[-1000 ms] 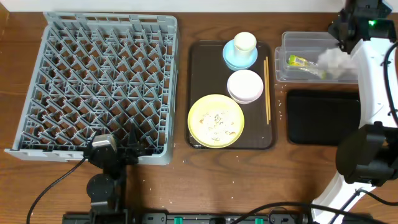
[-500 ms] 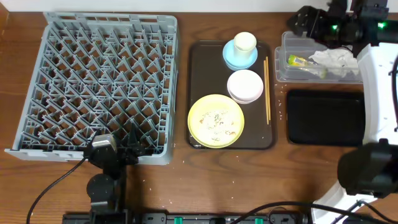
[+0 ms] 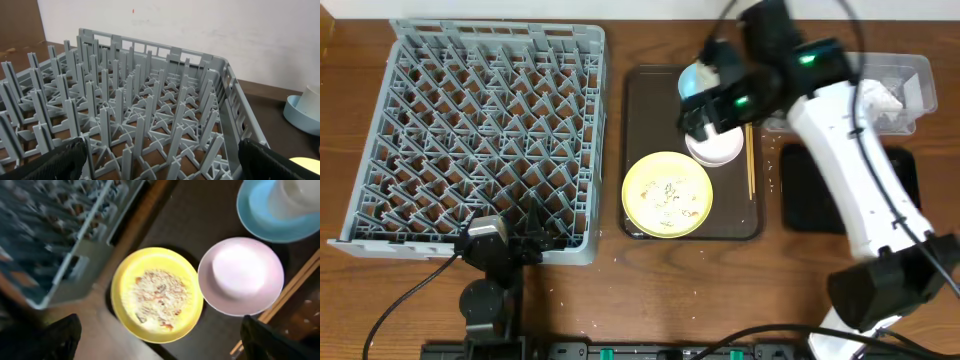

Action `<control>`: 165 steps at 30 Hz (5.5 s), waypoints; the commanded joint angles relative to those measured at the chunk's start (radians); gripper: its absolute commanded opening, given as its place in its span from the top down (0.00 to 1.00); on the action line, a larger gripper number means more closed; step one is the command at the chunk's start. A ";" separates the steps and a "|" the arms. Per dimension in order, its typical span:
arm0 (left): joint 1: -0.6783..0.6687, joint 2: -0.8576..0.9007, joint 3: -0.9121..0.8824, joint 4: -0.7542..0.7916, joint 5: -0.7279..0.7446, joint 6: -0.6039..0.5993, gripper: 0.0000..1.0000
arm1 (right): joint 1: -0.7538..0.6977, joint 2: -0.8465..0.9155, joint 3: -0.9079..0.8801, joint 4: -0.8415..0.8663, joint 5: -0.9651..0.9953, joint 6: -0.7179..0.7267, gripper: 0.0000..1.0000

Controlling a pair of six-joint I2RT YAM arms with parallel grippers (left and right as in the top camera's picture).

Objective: Sort waste into correct bins and load items into the dishwasher

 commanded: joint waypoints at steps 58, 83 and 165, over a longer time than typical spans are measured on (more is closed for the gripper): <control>-0.003 -0.006 -0.018 0.057 0.579 -0.603 0.02 | -0.388 -0.265 0.013 -0.066 0.053 0.311 0.01; -0.003 0.417 0.356 0.367 0.930 -0.393 0.02 | -0.388 -0.265 0.012 -0.039 0.053 0.311 0.01; 0.377 0.977 0.847 -0.737 0.068 -0.335 0.02 | 0.503 0.208 -0.296 0.212 0.301 0.301 0.62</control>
